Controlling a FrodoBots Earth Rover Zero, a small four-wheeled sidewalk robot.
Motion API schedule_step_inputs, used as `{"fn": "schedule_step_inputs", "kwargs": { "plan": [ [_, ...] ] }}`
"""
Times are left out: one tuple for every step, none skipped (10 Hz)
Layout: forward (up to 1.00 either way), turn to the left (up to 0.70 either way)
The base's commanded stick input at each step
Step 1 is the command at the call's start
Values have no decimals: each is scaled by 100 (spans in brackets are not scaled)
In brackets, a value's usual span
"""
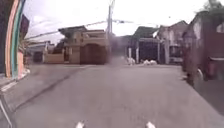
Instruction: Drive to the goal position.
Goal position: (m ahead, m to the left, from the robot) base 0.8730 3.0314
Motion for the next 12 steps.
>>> {"fn": "schedule_step_inputs", "kwargs": {
  "plan": [
    [100,0],
    [100,0],
    [100,0],
    [100,0],
    [100,0],
    [100,0],
    [100,0],
    [100,0],
    [84,0],
    [59,0],
    [26,0],
    [0,0]
  ]
}}
